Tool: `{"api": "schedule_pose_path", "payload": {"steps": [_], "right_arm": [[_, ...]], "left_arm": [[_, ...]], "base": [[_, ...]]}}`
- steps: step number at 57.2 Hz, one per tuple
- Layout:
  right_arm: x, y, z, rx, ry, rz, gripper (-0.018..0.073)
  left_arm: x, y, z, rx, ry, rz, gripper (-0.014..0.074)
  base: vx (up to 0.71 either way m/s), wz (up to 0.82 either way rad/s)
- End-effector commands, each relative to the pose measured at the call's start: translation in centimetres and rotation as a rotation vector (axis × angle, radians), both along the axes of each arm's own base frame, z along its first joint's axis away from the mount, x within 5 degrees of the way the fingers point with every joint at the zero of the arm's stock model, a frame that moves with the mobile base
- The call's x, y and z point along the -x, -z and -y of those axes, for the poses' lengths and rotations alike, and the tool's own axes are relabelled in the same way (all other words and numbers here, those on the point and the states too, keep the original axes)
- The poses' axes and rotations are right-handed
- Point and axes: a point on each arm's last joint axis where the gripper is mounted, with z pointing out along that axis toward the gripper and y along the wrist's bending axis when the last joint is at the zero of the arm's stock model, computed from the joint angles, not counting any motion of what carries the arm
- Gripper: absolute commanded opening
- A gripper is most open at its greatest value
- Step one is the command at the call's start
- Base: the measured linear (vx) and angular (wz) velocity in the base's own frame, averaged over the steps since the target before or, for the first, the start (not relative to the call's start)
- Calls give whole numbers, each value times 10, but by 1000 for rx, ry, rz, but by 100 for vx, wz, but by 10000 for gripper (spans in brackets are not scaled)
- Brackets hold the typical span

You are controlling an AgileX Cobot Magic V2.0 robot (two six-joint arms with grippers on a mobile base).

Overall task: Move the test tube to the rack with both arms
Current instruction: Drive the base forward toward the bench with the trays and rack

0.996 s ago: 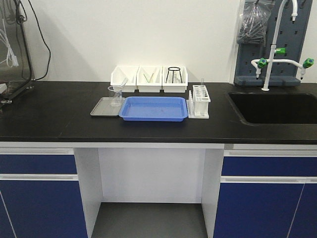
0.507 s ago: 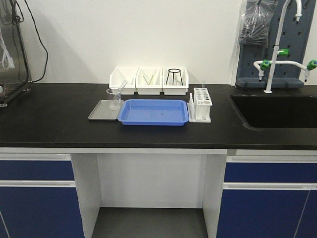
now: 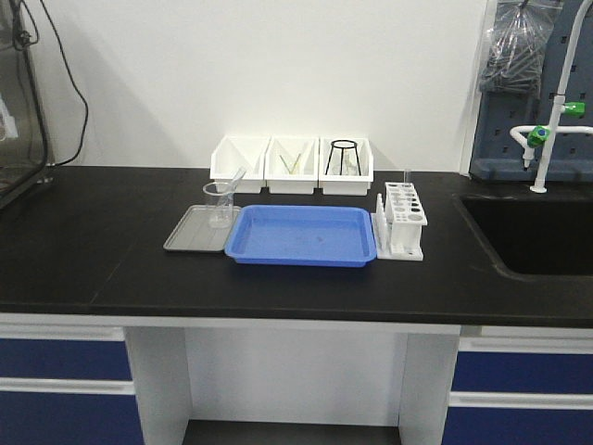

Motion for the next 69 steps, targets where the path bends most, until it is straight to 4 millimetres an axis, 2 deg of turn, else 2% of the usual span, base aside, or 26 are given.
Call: {"api": "schedule_pose_path", "payload": {"steps": [1, 69], "right_arm": [[0, -1, 0, 1, 1, 69, -11], [0, -1, 0, 1, 1, 69, -11]], "left_arm": [[2, -18, 0, 38, 3, 119, -4], [2, -18, 0, 38, 3, 119, -4]], "base": [[36, -6], [38, -3]]}}
